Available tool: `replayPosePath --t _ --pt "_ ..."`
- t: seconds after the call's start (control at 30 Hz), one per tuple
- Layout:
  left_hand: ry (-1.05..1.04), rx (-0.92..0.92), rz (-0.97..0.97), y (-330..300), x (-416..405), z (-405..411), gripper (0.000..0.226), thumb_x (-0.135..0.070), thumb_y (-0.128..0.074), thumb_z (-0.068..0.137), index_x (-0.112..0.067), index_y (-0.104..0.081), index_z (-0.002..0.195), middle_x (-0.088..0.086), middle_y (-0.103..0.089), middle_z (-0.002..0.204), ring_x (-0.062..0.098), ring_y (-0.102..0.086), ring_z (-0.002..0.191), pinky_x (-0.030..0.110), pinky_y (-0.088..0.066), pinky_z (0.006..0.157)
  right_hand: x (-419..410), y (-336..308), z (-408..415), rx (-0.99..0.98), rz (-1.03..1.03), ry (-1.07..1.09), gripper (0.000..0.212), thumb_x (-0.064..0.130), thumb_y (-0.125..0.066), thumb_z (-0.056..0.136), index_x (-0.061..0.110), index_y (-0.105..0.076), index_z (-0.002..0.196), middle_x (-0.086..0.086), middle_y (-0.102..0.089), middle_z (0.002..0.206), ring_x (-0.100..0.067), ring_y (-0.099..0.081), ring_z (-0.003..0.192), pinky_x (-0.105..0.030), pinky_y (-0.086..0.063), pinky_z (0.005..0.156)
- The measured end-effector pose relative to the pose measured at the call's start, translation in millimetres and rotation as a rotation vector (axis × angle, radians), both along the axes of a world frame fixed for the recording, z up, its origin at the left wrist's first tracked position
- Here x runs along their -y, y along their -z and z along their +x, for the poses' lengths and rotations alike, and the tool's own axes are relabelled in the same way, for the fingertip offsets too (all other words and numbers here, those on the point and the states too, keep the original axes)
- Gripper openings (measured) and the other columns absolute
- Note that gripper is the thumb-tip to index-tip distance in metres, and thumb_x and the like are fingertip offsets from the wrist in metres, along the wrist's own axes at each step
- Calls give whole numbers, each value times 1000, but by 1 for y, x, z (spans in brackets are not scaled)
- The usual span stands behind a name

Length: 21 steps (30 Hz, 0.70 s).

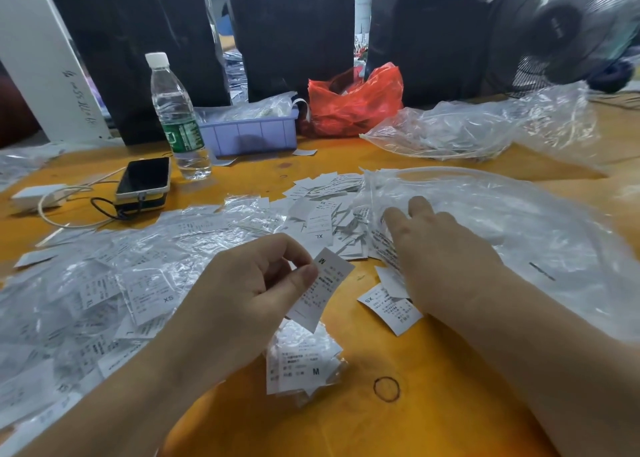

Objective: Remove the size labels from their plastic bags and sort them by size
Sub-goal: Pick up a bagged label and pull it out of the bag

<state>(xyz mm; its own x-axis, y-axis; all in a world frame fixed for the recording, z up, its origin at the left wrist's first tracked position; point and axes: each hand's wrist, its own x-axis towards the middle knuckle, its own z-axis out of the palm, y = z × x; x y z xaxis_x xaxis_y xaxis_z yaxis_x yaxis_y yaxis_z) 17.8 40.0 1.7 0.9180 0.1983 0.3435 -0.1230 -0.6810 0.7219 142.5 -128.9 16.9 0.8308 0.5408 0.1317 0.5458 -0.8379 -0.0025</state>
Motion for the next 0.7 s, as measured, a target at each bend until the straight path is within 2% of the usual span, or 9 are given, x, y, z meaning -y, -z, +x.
replayPosePath --t 0.1,0.17,0.23,0.3,0.4,0.47,0.53,0.63,0.7 --pt "-20 6 11 -1 -1 -1 22 -56 -53 79 -39 -65 85 1 -69 67 23 -55 57 27 -44 48 4 -3 2 132 171 -69 76 -2 -59 80 18 -23 145 -10 -30 134 -28 -48 103 -34 -44 68" --pt "-41 11 22 -1 -2 0 21 -56 -53 79 -39 -65 84 -3 -69 67 20 -58 61 27 -46 48 5 -7 3 241 360 -199 78 -13 -55 74 14 -34 144 -12 -38 134 -25 -51 90 -31 -43 63" --pt "-64 10 18 -2 -3 0 20 -54 -53 79 -39 -65 83 -7 -70 69 18 -60 63 28 -47 46 2 -11 1 236 590 -357 74 -20 -57 72 12 -46 138 -10 -47 130 -22 -58 89 -30 -52 63" --pt "-94 11 -16 -2 -5 1 16 -49 -55 83 -37 -65 81 -11 -70 71 12 -61 62 24 -46 41 -3 -11 -1 74 837 -455 71 -15 -65 78 20 -50 137 2 -49 129 -10 -62 95 -26 -58 69" --pt "-142 24 -47 -4 -8 2 14 -45 -54 86 -37 -64 80 -18 -69 72 1 -61 60 16 -45 45 -11 -9 -4 -389 1081 -444 70 -5 -73 80 35 -50 133 12 -53 125 0 -64 100 -27 -60 73" --pt "-192 31 -49 -5 -11 3 16 -42 -55 91 -35 -63 79 -23 -68 75 -4 -61 68 18 -50 49 -15 -17 -2 -639 1170 -421 69 -7 -76 76 35 -53 125 9 -56 121 -3 -68 98 -33 -61 77" --pt "-258 28 -32 -5 -15 3 18 -33 -56 96 -35 -61 79 -24 -67 74 -2 -62 74 23 -54 52 -21 -28 1 -812 1248 -412 68 -13 -75 71 31 -57 119 2 -58 121 -10 -71 97 -38 -60 82" --pt "-319 45 -44 -8 -21 3 11 -30 -57 96 -36 -57 87 -13 -67 67 11 -62 61 27 -50 46 -37 -38 -2 -1063 1349 -446 70 -24 -68 68 22 -57 120 -8 -56 122 -20 -72 96 -39 -60 82" --pt "-321 56 -81 -11 -23 1 7 -31 -57 96 -36 -54 95 -6 -65 67 10 -56 51 24 -42 39 -51 -41 -8 -1158 1365 -471 75 -27 -64 68 18 -54 127 -11 -54 123 -23 -72 96 -39 -60 81"
